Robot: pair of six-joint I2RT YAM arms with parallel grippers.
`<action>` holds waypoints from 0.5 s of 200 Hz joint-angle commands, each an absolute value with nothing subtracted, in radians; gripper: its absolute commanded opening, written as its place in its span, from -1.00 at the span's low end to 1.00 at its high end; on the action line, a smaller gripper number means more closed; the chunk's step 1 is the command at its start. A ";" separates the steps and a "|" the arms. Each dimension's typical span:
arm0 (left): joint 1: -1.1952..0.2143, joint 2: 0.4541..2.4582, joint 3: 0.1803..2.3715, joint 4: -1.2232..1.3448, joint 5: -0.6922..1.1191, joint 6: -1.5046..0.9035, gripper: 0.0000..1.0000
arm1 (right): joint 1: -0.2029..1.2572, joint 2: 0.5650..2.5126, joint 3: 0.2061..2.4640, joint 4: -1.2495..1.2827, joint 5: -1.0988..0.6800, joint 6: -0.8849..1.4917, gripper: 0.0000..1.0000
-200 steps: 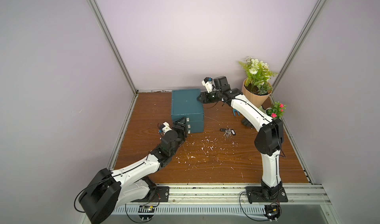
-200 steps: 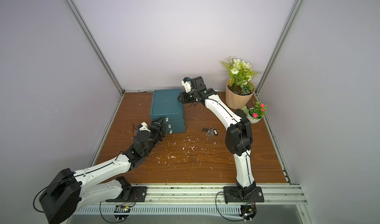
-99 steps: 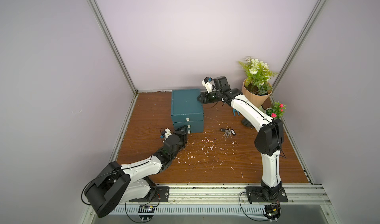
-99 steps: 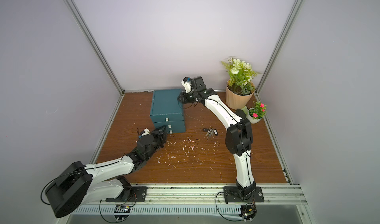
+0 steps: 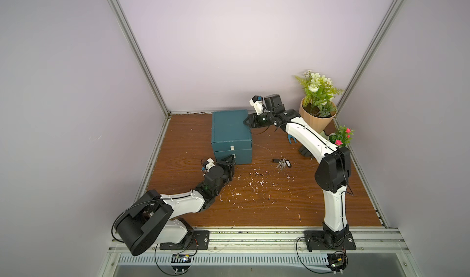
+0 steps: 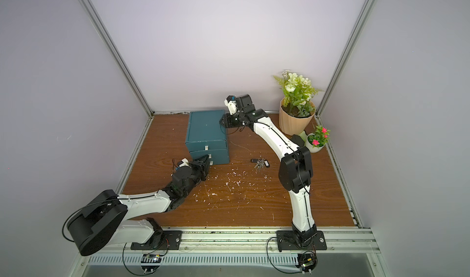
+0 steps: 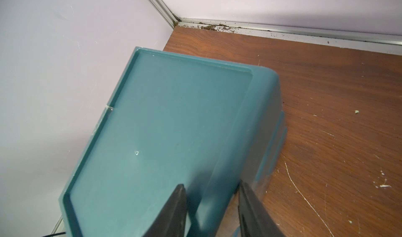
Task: Take the keys out of the drawer
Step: Open the drawer in the storage box.
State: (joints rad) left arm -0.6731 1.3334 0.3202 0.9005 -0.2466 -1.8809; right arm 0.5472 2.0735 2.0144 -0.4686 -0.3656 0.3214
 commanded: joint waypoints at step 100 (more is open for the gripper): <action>-0.666 1.431 0.338 0.992 -0.246 -1.944 -0.51 | 0.573 2.034 2.002 -0.517 -0.410 0.303 -0.14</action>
State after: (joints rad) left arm -0.6731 1.4071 0.3206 0.9482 -0.2569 -1.9335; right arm 0.5472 2.0735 2.0144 -0.4690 -0.3656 0.3214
